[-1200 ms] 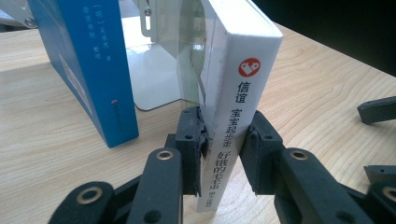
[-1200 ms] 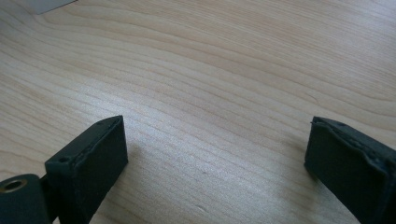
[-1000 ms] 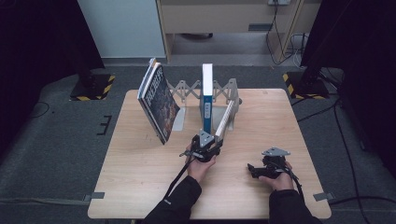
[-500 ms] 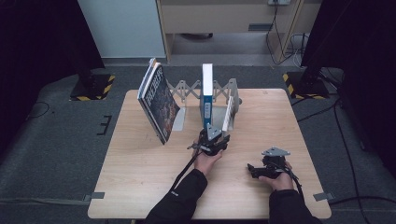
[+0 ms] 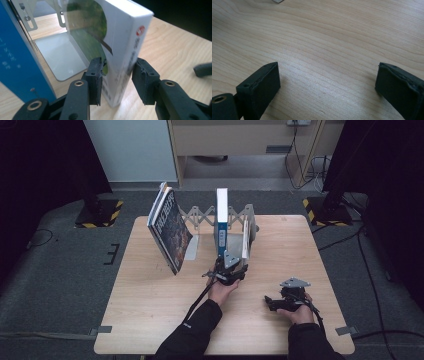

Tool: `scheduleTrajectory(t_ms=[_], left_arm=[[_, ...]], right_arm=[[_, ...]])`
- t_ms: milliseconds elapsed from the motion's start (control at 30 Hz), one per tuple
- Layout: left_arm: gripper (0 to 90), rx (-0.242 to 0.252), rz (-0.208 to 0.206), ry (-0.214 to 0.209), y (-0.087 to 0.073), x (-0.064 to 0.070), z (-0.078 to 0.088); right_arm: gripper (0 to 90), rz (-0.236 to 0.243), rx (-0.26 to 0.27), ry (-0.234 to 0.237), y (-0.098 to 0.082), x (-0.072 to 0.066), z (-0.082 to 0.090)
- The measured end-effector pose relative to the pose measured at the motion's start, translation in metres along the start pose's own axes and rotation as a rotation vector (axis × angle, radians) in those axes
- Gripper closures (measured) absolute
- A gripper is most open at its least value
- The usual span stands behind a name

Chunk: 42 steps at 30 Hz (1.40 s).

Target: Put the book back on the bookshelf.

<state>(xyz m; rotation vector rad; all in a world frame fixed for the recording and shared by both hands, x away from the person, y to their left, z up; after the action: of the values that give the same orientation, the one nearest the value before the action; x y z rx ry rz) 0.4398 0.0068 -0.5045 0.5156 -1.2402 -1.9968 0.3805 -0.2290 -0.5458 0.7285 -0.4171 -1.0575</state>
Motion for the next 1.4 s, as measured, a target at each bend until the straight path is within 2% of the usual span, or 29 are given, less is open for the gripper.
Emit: scheduleTrajectory(t_ms=[233, 333, 500, 667, 767, 933, 1233, 1400], left_arm=[[64.9, 0.004, -0.010, -0.022, 0.005, 0.002, -0.002], [64.3, -0.006, -0.028, -0.014, 0.010, 0.002, -0.007], [64.0, -0.019, -0.034, -0.003, 0.017, -0.001, -0.017], [63.6, -0.017, -0.028, 0.015, 0.022, -0.007, -0.024], [63.0, -0.016, -0.004, 0.020, 0.024, -0.011, -0.028], [61.4, -0.015, -0.003, 0.025, 0.026, -0.014, -0.031], [58.6, -0.011, -0.031, 0.026, 0.026, -0.016, -0.034], [54.4, -0.035, -0.059, 0.023, 0.025, -0.016, -0.026]], right_arm=[[5.9, 0.002, 0.001, 0.000, 0.000, 0.000, 0.000], [5.9, 0.002, 0.001, 0.000, 0.000, 0.000, 0.000], [5.9, 0.003, 0.001, 0.000, 0.000, 0.000, 0.000], [5.9, 0.001, -0.001, 0.001, 0.000, 0.000, 0.000], [5.9, 0.001, -0.001, 0.001, 0.000, 0.000, 0.000], [5.9, 0.000, -0.001, 0.001, 0.000, -0.001, 0.000], [5.9, -0.002, 0.000, 0.001, 0.000, -0.001, 0.000], [5.9, -0.002, 0.000, 0.001, 0.000, -0.001, 0.000]])
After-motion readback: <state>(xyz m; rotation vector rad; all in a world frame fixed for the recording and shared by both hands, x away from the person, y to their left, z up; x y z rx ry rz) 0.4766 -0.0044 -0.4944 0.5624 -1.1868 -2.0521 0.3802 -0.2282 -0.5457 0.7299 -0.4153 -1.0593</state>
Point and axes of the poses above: each handheld gripper's, and its own axes: z roughly backward along the jaws, y roughly out of its top, x roughly to its right, the point moved 1 cm from there along -z, roughly forward along the jaws, and after that the axes turned 2 degrees about -z, right-handed, at the moved point
